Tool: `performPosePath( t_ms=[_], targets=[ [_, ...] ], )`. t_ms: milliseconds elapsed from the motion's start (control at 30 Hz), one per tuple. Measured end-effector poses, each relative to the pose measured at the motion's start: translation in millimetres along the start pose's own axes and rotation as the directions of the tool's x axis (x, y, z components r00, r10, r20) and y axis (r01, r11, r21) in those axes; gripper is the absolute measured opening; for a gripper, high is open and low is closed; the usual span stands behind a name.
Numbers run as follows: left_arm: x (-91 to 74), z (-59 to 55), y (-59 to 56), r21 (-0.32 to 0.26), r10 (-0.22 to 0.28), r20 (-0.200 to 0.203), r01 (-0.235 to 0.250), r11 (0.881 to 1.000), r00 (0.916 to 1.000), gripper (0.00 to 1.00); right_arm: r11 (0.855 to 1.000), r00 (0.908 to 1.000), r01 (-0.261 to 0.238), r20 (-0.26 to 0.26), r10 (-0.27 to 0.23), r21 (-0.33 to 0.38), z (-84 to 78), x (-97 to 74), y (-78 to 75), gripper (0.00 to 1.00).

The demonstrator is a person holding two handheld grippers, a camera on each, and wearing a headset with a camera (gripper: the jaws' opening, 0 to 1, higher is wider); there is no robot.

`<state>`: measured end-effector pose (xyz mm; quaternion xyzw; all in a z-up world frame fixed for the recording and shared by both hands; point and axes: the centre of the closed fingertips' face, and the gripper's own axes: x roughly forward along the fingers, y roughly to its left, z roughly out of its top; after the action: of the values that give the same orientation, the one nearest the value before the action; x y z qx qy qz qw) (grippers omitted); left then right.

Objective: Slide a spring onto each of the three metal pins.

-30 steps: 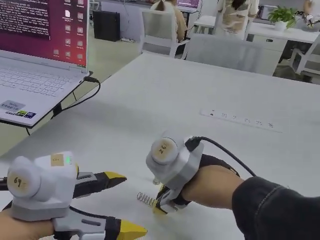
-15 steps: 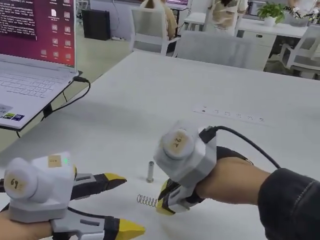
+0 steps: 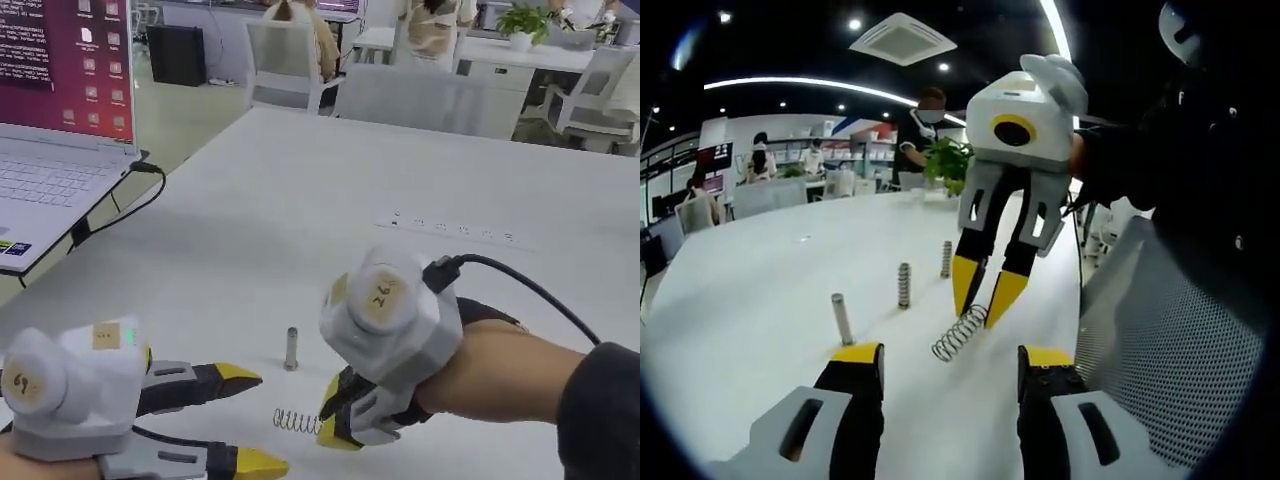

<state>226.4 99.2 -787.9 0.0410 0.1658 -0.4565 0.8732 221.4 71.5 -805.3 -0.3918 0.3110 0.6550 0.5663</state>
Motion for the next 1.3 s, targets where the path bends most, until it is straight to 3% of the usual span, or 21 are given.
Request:
performPosePath(
  t_ms=[100, 300, 600, 767, 1300],
  targets=[
    [1.2, 1.3, -5.0, 0.013, -0.031, -0.004, 0.031, 0.999, 0.9995, 0.37, 1.0, 1.0, -0.009, 0.003, 0.009, -0.022, 1.9, -1.6, 3.5, 0.08],
    [3.5, 5.0, -8.8, 0.035, -0.056, 0.003, 0.055, 0.998, 0.9985, 0.33, 0.998, 0.9996, -0.026, 0.01, 0.027, -0.055, 6.0, -4.7, 8.6, 0.08],
    [4.2, 3.6, -17.0, 0.036, -0.097, -0.002, 0.097, 0.995, 0.9952, 0.2, 0.99, 0.9978, -0.057, 0.026, 0.061, -0.132, 10.9, -8.3, 18.0, 0.08],
    [4.1, 3.0, -21.1, 0.024, -0.121, -0.003, 0.121, 0.992, 0.9926, 0.08, 0.986, 0.9975, -0.062, 0.022, 0.067, -0.157, 10.3, -7.6, 19.1, 0.08],
    [4.9, -2.0, -24.0, 0.02, -0.141, -0.034, 0.142, 0.99, 0.9894, 0.04, 0.976, 0.9967, -0.066, 0.033, 0.074, -0.206, 10.7, -9.2, 19.1, 0.08]
  ],
)
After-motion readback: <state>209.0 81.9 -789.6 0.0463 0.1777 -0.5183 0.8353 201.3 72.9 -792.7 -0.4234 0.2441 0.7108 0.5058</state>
